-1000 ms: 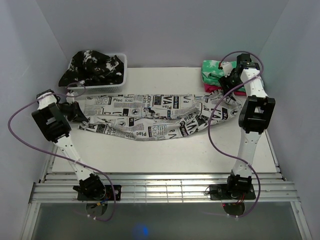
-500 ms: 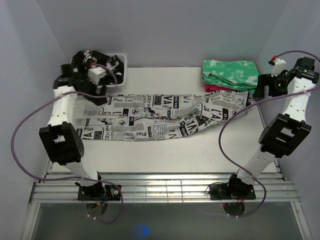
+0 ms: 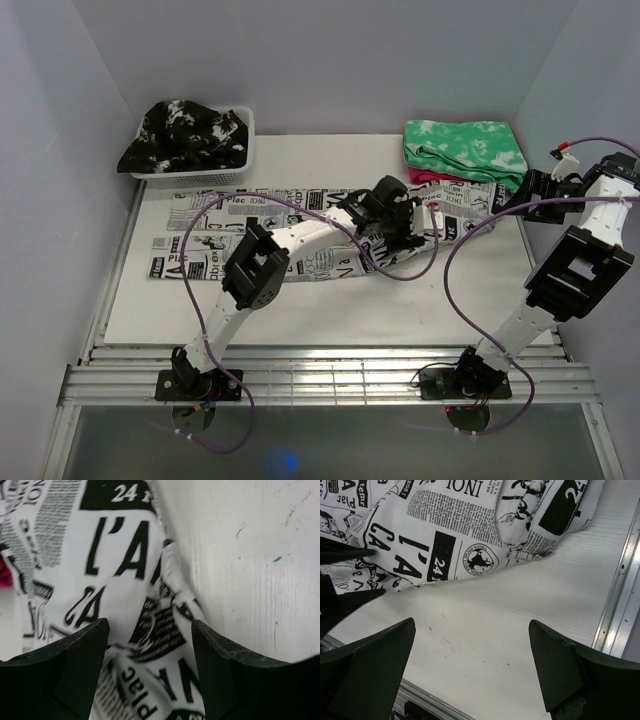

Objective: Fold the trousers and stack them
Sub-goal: Flatten the trousers out

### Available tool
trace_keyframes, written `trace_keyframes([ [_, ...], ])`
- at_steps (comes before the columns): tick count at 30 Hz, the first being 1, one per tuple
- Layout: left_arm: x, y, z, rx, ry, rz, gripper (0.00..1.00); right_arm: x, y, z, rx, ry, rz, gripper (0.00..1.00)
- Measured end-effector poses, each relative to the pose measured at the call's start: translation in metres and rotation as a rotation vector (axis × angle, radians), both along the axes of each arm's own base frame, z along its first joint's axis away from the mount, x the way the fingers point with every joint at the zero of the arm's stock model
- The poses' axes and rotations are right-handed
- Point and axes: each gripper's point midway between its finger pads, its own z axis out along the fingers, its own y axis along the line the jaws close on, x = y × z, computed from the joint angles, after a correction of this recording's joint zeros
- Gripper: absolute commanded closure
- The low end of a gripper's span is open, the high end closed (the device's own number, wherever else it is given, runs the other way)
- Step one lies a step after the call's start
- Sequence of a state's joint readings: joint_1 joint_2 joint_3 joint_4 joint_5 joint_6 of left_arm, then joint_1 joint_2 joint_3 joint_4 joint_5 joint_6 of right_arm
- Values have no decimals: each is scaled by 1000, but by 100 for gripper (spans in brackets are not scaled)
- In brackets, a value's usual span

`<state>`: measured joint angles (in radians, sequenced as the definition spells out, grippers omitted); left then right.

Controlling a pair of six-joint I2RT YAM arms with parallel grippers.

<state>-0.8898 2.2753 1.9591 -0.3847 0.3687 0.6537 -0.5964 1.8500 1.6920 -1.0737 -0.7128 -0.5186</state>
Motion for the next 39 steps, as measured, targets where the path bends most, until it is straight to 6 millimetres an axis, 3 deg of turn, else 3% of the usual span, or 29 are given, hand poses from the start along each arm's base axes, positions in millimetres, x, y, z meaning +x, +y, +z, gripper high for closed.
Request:
trace_keyframes([
  [4,-19,-33,-36,6,-22,-56,20,-5,-13,3,9,-13,-30,0],
  [7,-24,-54,-43,-18,-79,-83,19,-8,-16,3,12,-17,-34,3],
  [10,-18,-68,-48,-40,-155,-75,33,-12,-14,-1,15,-11,-20,6],
  [11,-13,-72,-50,-51,-189,-62,49,-14,-13,-2,16,-7,-16,7],
  [14,2,-77,-56,-57,-265,-22,67,-22,-9,-10,20,9,-6,8],
  [15,7,-78,-58,-54,-279,-8,83,-25,-6,-13,23,16,-2,8],
  [17,20,-82,-59,-61,-299,22,98,-33,-2,-20,34,33,4,10],
  [22,50,-84,-38,-138,-232,122,100,-41,4,-30,62,58,6,17],
  [27,94,-54,-13,-296,25,294,100,-45,10,-41,90,61,9,16],
  [31,139,-5,-8,-420,305,470,100,-47,23,-54,116,53,26,13],
  [35,180,51,-18,-506,519,643,100,-45,46,-72,119,57,70,13],
  [39,198,91,-37,-541,657,763,100,-36,86,-85,103,45,191,13],
])
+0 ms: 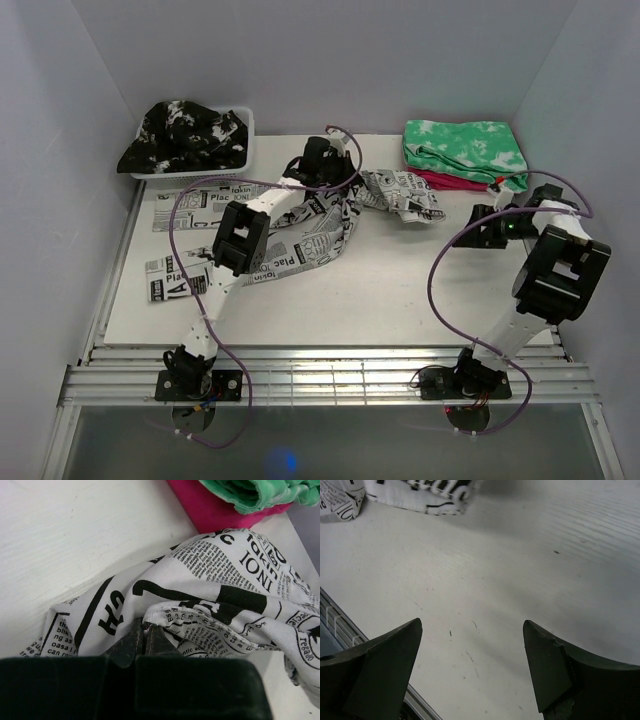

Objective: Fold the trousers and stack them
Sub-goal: Flatten the trousers out

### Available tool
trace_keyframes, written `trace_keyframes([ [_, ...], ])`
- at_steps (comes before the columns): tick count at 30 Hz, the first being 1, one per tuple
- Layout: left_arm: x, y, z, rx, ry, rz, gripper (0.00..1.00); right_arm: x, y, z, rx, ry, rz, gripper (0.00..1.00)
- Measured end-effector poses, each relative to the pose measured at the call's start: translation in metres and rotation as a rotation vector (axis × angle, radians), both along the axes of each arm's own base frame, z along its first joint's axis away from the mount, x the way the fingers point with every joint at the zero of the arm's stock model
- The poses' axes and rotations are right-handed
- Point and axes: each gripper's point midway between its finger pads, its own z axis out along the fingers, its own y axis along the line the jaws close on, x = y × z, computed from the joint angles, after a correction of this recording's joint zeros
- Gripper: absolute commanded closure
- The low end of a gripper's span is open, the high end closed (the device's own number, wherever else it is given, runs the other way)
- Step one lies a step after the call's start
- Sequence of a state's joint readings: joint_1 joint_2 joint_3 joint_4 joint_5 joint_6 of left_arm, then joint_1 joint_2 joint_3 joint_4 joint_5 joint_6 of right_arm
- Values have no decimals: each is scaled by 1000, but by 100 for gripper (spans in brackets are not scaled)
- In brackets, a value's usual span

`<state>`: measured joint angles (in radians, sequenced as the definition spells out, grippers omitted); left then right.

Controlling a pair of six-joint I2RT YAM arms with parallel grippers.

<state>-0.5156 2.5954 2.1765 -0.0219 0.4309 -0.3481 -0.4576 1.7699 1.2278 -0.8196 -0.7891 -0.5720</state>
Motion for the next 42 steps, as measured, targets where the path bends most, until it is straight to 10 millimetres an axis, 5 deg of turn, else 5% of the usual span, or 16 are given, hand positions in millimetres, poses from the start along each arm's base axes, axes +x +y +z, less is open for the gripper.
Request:
trace_keyframes([
  [7,-10,-3,-6,-61,101,-4,100,2,64,-1,33,-37,139,10],
  [15,-18,-7,-10,-90,139,-24,100,43,108,2,96,-86,111,9],
  [20,-19,-4,-10,-110,143,-33,100,58,114,-19,168,-1,4,23],
  [23,-19,-1,-10,-116,148,-35,100,56,111,-22,195,54,-53,20],
  [25,-19,1,-8,-120,148,-39,100,41,106,-16,212,58,-102,3],
  [29,-18,3,-5,-125,147,-45,100,-1,96,8,243,6,-243,6],
  [32,-19,3,-6,-130,149,-48,100,-1,102,19,266,-28,-295,7],
  [35,-21,3,-7,-144,158,-58,100,12,109,3,310,-2,-371,9],
  [39,-24,5,-5,-181,182,-76,100,4,118,-39,379,135,-502,10],
  [42,-27,8,-3,-210,199,-95,100,13,122,-36,415,99,-534,10],
])
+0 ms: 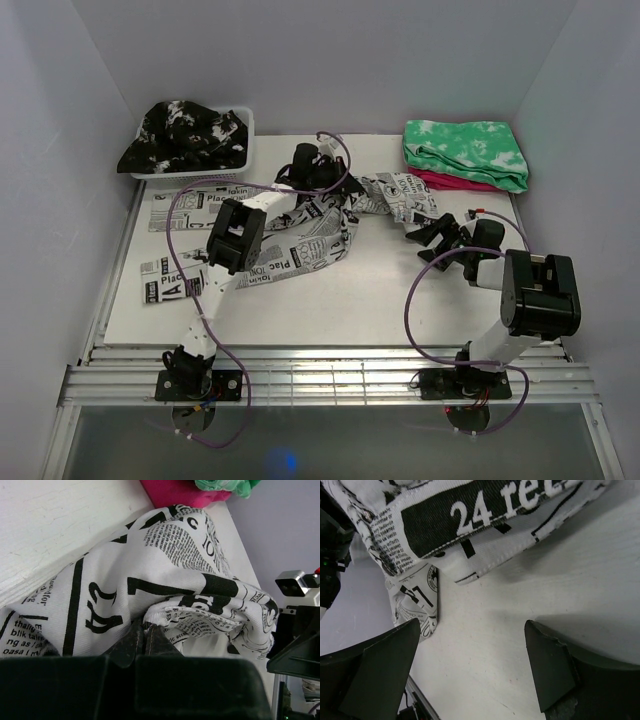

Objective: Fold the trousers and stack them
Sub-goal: Flatten the trousers out

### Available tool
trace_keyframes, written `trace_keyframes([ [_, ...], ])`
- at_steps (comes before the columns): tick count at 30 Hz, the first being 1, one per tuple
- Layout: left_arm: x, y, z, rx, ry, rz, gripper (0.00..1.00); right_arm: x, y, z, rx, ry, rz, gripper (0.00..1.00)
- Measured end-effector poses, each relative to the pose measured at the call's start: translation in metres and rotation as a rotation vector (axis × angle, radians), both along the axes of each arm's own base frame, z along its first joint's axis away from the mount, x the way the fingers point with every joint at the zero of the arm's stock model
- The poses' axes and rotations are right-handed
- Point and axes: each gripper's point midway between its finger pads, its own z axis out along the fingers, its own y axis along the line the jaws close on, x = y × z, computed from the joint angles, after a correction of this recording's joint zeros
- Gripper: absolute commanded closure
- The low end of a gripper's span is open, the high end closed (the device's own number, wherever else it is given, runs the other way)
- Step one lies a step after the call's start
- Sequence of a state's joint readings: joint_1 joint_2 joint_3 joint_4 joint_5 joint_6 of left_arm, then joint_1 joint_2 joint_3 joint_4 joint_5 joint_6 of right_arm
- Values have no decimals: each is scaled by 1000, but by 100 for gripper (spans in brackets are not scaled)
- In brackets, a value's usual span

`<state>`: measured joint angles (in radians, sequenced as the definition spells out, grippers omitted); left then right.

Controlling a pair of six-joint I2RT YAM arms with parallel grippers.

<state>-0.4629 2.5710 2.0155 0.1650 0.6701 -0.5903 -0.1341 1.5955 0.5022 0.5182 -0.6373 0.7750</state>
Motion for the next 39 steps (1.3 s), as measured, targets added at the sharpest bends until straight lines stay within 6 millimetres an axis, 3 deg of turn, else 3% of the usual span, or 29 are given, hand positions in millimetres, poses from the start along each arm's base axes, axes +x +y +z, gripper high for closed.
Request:
trace_keyframes([
  [3,-4,1,0,-26,15,-16,100,10,0,2,8,-35,-31,10],
  [6,-12,3,-3,-44,42,-35,100,29,-5,5,2,-78,-65,0],
  [7,-15,3,-4,-48,50,-42,100,38,-7,8,-1,-98,-70,16],
  [10,-26,6,-6,-55,73,-65,100,67,-11,26,-26,-185,-61,51],
  [11,-28,8,-6,-57,79,-71,100,76,-11,37,-34,-226,-49,78],
  [12,-31,9,-5,-60,86,-78,99,85,-12,50,-48,-271,-33,90],
  [13,-34,12,-2,-62,91,-85,94,94,-12,64,-57,-314,-13,92],
  [16,-38,20,8,-67,90,-98,78,114,-11,113,-99,-441,52,92],
  [17,-38,23,14,-68,77,-104,66,117,-10,130,-119,-484,77,92],
  [21,-33,44,38,-11,-31,-117,43,121,-6,191,-179,-606,154,92],
  [23,-34,54,58,55,-148,-129,43,122,-3,209,-199,-636,179,92],
  [27,-52,75,105,218,-473,-138,44,122,-5,203,-186,-574,178,92],
  [31,-111,62,149,326,-881,-187,44,121,-6,182,-136,-471,139,92],
  [33,-155,43,146,341,-1033,-268,45,120,-6,178,-113,-438,122,92],
  [35,-190,17,129,343,-1136,-377,49,121,-6,179,-102,-429,111,92],
  [37,-204,-2,103,366,-1211,-464,53,121,-4,180,-92,-421,107,92],
  [39,-204,-13,75,401,-1259,-521,53,121,-3,180,-88,-417,104,92],
])
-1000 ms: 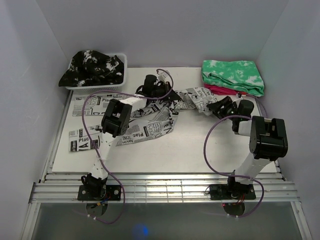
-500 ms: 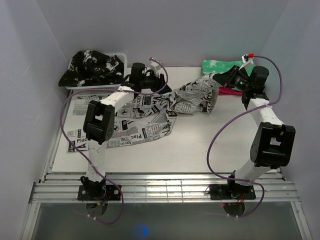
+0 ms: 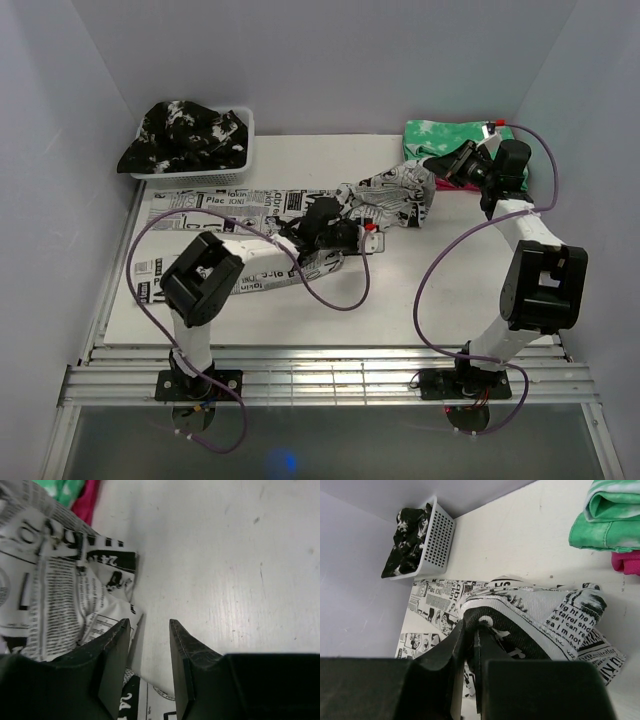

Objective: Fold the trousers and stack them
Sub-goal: Flatten the trousers out

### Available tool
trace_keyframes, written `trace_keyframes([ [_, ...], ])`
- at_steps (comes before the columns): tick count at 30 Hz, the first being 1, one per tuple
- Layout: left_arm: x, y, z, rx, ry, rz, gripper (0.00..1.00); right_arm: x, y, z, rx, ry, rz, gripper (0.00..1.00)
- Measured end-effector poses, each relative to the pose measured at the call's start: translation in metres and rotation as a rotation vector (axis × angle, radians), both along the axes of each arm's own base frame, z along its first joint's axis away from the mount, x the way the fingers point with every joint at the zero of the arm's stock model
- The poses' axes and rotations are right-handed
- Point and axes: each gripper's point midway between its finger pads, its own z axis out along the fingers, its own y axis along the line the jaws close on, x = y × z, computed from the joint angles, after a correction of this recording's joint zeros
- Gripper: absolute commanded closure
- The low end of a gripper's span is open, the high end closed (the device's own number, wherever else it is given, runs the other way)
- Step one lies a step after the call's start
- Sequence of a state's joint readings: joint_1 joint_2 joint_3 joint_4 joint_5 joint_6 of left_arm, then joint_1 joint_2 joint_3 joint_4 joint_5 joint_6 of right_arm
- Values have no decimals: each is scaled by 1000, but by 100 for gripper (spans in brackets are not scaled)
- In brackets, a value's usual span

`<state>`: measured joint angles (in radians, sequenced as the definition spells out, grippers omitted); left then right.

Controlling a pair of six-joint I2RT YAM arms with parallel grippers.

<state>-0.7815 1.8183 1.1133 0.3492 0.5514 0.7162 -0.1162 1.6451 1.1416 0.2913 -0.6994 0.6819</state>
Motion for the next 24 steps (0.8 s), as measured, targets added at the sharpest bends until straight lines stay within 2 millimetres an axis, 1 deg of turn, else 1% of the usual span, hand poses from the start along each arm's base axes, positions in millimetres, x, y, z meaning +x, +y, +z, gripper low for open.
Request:
trace_keyframes([
  [2,6,-8,-36,59,-30,-24,53,0,0,0,2,4,-5,92],
  [4,15,-19,-63,98,-39,-37,53,1,-1,-1,3,8,-10,92],
  [5,20,-25,-71,107,-43,-36,53,1,-1,-1,3,11,-13,92],
  [7,36,-43,-84,109,-59,-29,50,2,-2,-2,3,13,-20,92],
  [10,48,-67,-92,94,-89,-27,49,0,-2,-6,9,28,-27,92],
  [13,54,-89,-96,73,-121,-24,47,-2,-2,-14,18,54,-38,92],
  [17,66,-114,-108,55,-159,3,47,-6,-3,-21,31,85,-51,92],
  [19,75,-127,-107,29,-194,21,47,-7,-3,-21,33,87,-52,92],
  [22,87,-137,-105,5,-228,53,47,-8,-2,-17,35,81,-52,92],
  [24,94,-139,-106,-2,-245,74,47,-9,-2,-15,37,80,-52,92],
])
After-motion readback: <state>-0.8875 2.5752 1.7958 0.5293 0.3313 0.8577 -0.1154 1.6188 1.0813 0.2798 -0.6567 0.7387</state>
